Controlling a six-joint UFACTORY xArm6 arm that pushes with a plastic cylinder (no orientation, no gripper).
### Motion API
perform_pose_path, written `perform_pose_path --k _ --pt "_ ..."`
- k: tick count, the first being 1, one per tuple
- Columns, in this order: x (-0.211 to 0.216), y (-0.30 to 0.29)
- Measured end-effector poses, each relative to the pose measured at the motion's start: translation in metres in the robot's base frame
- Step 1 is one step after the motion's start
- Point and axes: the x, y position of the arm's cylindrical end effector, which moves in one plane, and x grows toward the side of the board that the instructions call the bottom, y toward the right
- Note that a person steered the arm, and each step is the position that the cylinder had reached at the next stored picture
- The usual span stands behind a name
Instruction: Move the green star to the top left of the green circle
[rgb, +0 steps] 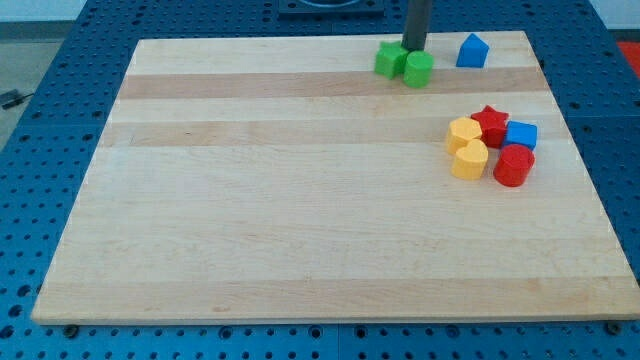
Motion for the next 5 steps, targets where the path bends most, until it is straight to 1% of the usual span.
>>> perform_pose_path --k 1,2,3,4,5 --pt "0.048 -0.019" --pt "0.043 -0.028" --pt "0.018 -0.025" --pt "0.006 0.003" --pt "0.011 0.037"
